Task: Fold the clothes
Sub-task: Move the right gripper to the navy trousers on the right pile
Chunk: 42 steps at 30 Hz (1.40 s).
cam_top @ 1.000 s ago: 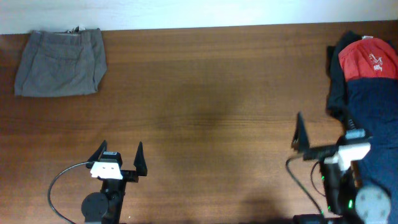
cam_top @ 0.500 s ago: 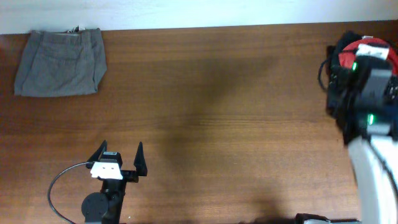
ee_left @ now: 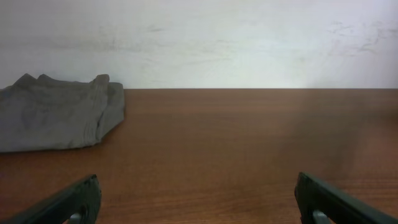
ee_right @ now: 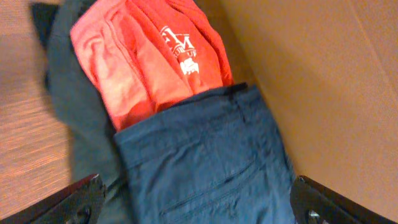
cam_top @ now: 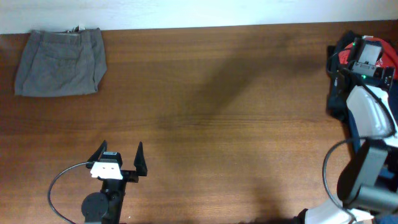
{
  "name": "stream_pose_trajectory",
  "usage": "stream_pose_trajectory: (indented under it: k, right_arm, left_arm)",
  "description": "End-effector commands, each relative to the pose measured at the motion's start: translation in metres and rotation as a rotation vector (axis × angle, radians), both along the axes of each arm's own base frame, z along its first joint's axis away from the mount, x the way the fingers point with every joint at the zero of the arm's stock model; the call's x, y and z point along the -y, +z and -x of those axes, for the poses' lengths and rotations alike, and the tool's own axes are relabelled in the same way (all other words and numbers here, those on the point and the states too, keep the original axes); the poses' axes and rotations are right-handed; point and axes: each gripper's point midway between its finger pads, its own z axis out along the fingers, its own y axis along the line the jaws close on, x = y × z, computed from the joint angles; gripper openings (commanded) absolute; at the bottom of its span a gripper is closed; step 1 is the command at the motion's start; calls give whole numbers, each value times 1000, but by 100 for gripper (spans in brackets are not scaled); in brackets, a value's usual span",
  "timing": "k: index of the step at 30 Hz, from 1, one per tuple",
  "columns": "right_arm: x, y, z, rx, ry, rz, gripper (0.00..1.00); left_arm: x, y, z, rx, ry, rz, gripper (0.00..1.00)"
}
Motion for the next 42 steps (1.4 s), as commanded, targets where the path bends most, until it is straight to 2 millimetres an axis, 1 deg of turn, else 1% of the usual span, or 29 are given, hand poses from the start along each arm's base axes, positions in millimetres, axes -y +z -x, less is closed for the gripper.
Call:
stream_pose_trajectory:
  k: [1, 2, 3, 7, 10, 12, 19, 23, 30, 34, 39, 42]
  right_arm:
    - [18, -24, -1, -147, 7, 95, 99]
    - [19, -29, -2, -160, 8, 100, 99]
    - [23, -44, -4, -196, 11, 118, 99]
    - [27, -69, -10, -227, 12, 128, 99]
    - [27, -82, -10, -249, 15, 120, 99]
    - [27, -86, -9, -259, 16, 117, 98]
    - [28, -89, -12, -246, 16, 118, 99]
    - [36, -93, -7, -255, -1, 114, 99]
    - [61, -97, 10, -275, -48, 107, 99]
    - [59, -100, 7, -266, -29, 88, 100]
    - [57, -100, 4, -258, -19, 84, 81]
    - [57, -99, 4, -257, -19, 84, 81]
  left_arm:
    - [-1, -3, 0, -3, 6, 2, 99]
    - [-1, -3, 0, -3, 6, 2, 99]
    - [-1, -3, 0, -3, 6, 2, 99]
    - [-1, -3, 0, -3, 6, 2, 99]
    - [-1, -3, 0, -3, 6, 2, 99]
    - [-1, -3, 0, -3, 6, 2, 99]
    - [-1, -3, 0, -3, 6, 2, 99]
    - [-1, -3, 0, -3, 6, 2, 99]
    - [-1, -3, 0, -3, 6, 2, 99]
    - [-1, -3, 0, -3, 6, 2, 99]
    - [-1, -3, 0, -3, 6, 2, 99]
    - [-1, -3, 0, -3, 6, 2, 99]
